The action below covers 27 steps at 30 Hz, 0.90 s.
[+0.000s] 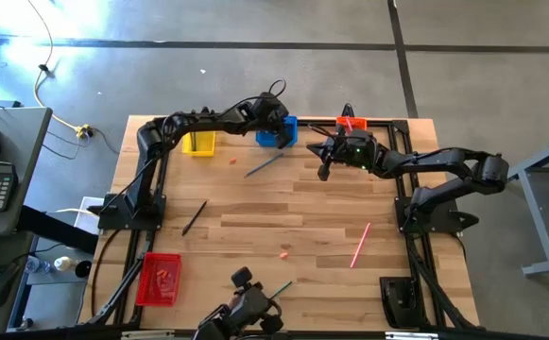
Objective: Sort crayons/erasers/pens/pencils in bins
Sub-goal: Put the black pen into the orange bin
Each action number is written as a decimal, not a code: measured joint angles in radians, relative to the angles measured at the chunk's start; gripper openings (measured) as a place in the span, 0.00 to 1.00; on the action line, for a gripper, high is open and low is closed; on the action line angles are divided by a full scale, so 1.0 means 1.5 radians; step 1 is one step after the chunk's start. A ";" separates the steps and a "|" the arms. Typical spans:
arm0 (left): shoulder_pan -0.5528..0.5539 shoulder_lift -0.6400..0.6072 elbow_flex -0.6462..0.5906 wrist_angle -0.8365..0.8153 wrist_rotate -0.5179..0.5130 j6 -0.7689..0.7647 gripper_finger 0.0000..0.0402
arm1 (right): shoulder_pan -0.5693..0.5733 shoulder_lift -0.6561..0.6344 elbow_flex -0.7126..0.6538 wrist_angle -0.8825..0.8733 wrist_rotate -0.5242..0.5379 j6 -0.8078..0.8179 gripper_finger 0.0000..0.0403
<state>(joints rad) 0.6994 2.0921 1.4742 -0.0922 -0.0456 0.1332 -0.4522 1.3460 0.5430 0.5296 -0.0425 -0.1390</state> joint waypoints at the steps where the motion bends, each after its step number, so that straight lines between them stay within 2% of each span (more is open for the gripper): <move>1: 0.000 -0.005 0.000 -0.004 0.000 0.005 0.18 | 0.000 0.000 0.000 -0.001 0.000 0.000 0.00; 4: -0.005 -0.022 0.001 -0.009 -0.029 0.035 0.17 | 0.000 0.000 0.000 -0.003 0.000 0.000 0.00; 8: -0.013 -0.057 -0.001 -0.011 -0.119 0.076 0.13 | 0.006 0.000 0.000 -0.008 0.000 0.000 0.00; 14: -0.021 -0.096 -0.072 0.078 -0.063 0.041 0.05 | 0.014 0.000 0.000 -0.010 0.000 -0.012 0.00; 18: -0.042 -0.104 -0.140 0.154 -0.069 0.053 0.01 | 0.020 0.000 0.000 -0.012 0.005 -0.013 0.00; 22: -0.061 -0.115 -0.204 0.238 -0.074 0.053 0.02 | 0.023 0.000 0.000 -0.011 0.005 -0.014 0.00; 27: -0.087 -0.140 -0.287 0.393 -0.117 0.053 0.02 | 0.023 0.000 0.000 -0.002 0.005 -0.018 0.00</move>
<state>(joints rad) 0.5690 1.8814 1.0435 0.4969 -0.2213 0.2123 -0.4179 1.3460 0.5430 0.5261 -0.0345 -0.1658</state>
